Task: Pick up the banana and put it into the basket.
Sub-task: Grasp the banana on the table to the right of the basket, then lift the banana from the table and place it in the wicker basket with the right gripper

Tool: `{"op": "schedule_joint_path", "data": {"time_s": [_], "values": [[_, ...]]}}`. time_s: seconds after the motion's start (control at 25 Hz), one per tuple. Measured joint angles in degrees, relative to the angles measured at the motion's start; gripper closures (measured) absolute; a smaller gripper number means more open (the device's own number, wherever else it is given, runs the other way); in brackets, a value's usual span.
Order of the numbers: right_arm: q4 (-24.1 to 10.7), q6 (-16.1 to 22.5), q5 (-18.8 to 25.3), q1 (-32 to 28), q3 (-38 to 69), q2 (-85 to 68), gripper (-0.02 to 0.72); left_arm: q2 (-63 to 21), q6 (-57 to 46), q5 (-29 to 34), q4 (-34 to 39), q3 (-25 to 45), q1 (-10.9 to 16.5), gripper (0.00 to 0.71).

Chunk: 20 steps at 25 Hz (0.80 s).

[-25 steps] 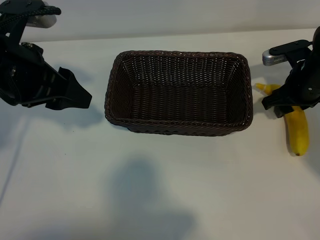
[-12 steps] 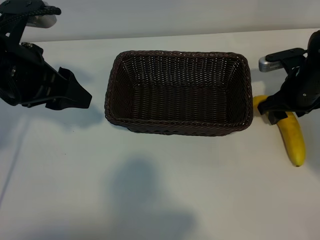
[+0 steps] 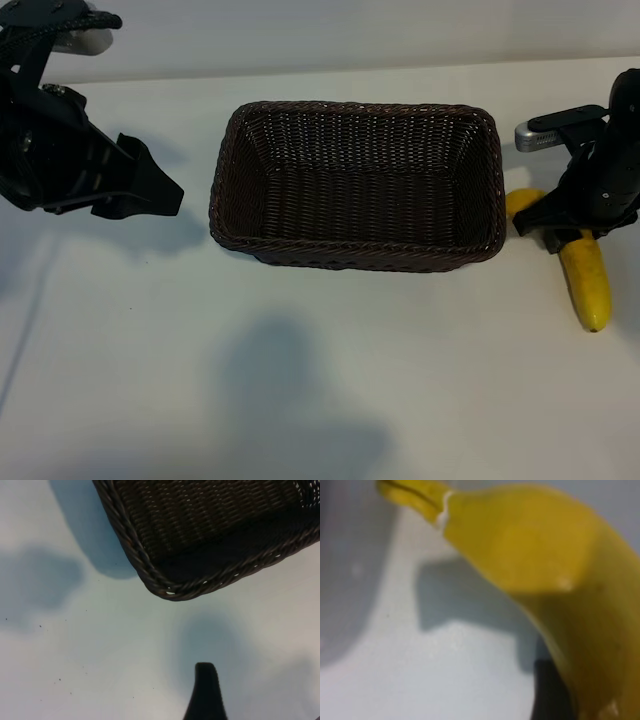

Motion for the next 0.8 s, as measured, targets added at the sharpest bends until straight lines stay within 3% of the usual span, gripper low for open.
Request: {"op": "schedule_joint_path", "data": {"time_s": [0.36,0.8], "values": [[-0.57,0.14,-0.12,0.00,0.00,0.00,0.278,0.00,0.00,-0.22,0.00,0.00,0.00,0.136],[-4.08,3.93,1.48,0.00,-2.19,-5.40,0.279,0.00,0.00,-0.36,0.00,0.08,0.00,0.136]]}}
